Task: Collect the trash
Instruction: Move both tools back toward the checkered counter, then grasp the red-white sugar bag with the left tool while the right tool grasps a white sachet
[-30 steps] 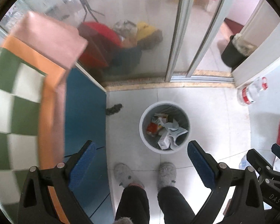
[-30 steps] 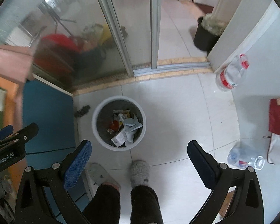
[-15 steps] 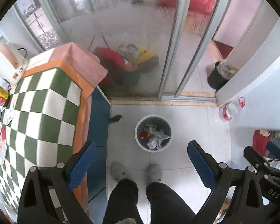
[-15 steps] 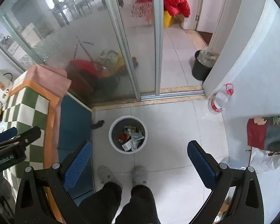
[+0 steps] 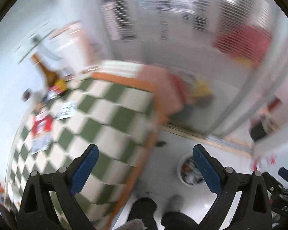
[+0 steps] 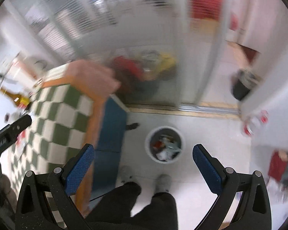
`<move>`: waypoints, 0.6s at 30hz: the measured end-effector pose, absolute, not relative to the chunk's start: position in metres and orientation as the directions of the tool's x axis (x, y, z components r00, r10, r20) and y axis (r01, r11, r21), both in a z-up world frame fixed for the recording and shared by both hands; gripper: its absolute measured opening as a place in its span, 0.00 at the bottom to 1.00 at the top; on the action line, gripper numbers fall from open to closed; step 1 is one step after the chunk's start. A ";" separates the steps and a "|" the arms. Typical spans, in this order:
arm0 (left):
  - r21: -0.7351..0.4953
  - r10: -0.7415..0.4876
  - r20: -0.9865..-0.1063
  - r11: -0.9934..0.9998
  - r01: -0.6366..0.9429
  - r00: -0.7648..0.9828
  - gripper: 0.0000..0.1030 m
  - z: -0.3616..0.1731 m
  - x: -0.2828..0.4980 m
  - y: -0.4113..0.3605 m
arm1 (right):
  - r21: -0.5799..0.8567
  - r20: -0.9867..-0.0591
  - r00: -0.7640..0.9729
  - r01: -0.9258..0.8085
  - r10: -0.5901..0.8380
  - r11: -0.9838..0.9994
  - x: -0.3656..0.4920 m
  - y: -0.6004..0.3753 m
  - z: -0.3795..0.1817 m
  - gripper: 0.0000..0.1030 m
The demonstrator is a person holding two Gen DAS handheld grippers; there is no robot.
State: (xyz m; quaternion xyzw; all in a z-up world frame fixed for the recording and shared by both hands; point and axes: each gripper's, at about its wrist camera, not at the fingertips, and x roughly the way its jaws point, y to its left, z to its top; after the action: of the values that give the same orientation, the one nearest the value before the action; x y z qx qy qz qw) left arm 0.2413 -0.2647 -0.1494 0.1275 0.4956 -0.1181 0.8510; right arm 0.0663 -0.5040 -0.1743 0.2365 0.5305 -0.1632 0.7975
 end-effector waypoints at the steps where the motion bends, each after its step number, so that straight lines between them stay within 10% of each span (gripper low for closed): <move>1: 0.104 -0.045 -0.875 0.955 0.277 0.483 0.97 -0.149 0.260 -0.239 | 0.219 -0.923 0.383 0.471 0.026 0.855 0.092 -0.488 -0.173 1.00; 10: 0.211 0.281 -0.899 0.950 -0.229 0.337 0.97 -0.197 0.367 0.049 | 0.366 -0.901 0.293 0.112 0.321 0.924 0.308 -0.286 -0.198 1.00; 18: 0.149 0.236 -0.955 0.904 -0.401 0.178 0.97 -0.267 0.393 0.195 | 0.434 -0.883 0.112 -0.168 0.455 0.885 0.439 -0.075 -0.266 0.20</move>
State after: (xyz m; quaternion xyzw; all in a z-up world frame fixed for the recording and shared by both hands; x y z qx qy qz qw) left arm 0.3930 0.1948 -0.2667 -0.0680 0.6062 0.2086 0.7644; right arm 0.4392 -0.0749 -0.2661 0.1135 0.6318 0.2114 0.7370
